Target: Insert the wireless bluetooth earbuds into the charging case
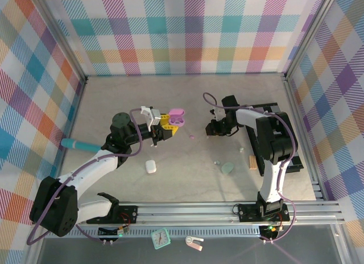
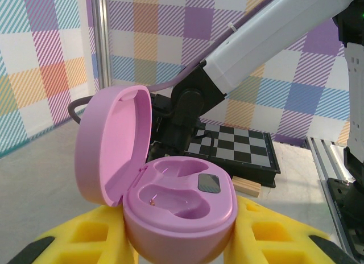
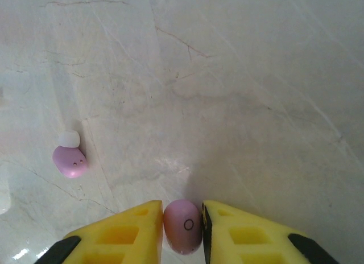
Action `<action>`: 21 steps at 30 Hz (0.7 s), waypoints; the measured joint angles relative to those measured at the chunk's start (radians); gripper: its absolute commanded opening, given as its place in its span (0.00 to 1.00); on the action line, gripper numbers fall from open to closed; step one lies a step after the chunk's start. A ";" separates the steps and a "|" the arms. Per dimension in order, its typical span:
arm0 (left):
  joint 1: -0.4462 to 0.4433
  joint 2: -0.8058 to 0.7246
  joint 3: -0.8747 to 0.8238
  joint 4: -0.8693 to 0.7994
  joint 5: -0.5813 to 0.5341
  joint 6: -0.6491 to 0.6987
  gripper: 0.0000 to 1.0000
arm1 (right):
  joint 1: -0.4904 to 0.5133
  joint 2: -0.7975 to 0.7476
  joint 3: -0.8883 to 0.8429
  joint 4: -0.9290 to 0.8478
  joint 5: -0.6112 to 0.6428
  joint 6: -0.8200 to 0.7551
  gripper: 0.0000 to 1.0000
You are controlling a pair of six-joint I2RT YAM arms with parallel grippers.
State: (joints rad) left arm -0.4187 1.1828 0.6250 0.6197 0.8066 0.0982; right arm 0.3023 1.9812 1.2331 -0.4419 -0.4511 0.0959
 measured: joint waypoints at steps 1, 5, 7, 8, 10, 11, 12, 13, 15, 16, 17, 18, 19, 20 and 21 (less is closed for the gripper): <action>0.000 0.000 0.000 0.000 0.000 0.000 0.33 | 0.000 0.000 0.000 0.000 0.000 0.001 0.25; 0.000 0.000 0.000 0.000 0.000 0.000 0.33 | 0.000 0.000 0.000 -0.002 -0.003 0.004 0.23; -0.003 0.000 0.000 0.000 0.000 0.000 0.33 | 0.001 0.000 0.000 -0.004 -0.003 0.009 0.23; -0.004 0.000 0.000 0.000 0.000 0.000 0.33 | 0.001 0.000 0.000 -0.004 -0.003 0.013 0.22; -0.004 0.000 0.000 0.000 0.000 0.000 0.33 | 0.002 -0.003 -0.001 -0.008 -0.002 0.021 0.22; -0.004 0.000 0.000 0.000 0.000 0.000 0.33 | 0.003 -0.004 -0.002 -0.009 -0.001 0.025 0.21; -0.004 0.000 0.000 0.000 -0.001 0.000 0.33 | 0.005 -0.007 -0.003 -0.012 0.006 0.031 0.21; -0.005 0.000 0.000 0.000 -0.002 0.001 0.33 | 0.007 -0.012 -0.005 -0.016 0.014 0.040 0.22; -0.005 0.004 0.000 0.002 -0.010 0.004 0.33 | 0.012 -0.025 -0.011 -0.029 0.040 0.063 0.22; -0.005 0.009 0.000 0.003 -0.016 0.005 0.33 | 0.013 -0.032 -0.014 -0.035 0.057 0.078 0.22; -0.005 0.014 0.000 0.004 -0.021 0.007 0.33 | 0.013 -0.038 -0.016 -0.042 0.074 0.095 0.22; -0.005 0.022 0.000 0.003 -0.029 0.011 0.33 | 0.013 -0.045 -0.018 -0.051 0.098 0.119 0.22; -0.006 0.030 0.000 0.002 -0.037 0.016 0.33 | 0.014 -0.050 -0.018 -0.058 0.120 0.146 0.22; -0.006 0.036 0.000 0.000 -0.043 0.021 0.33 | 0.015 -0.055 -0.018 -0.065 0.140 0.175 0.22; -0.008 0.042 0.000 -0.008 -0.052 0.028 0.33 | 0.016 -0.061 -0.018 -0.072 0.161 0.208 0.22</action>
State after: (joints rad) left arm -0.4263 1.2251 0.6250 0.6117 0.7547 0.1261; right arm 0.3183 1.9205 1.2148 -0.5140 -0.2905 0.3035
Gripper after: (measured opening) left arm 0.341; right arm 0.219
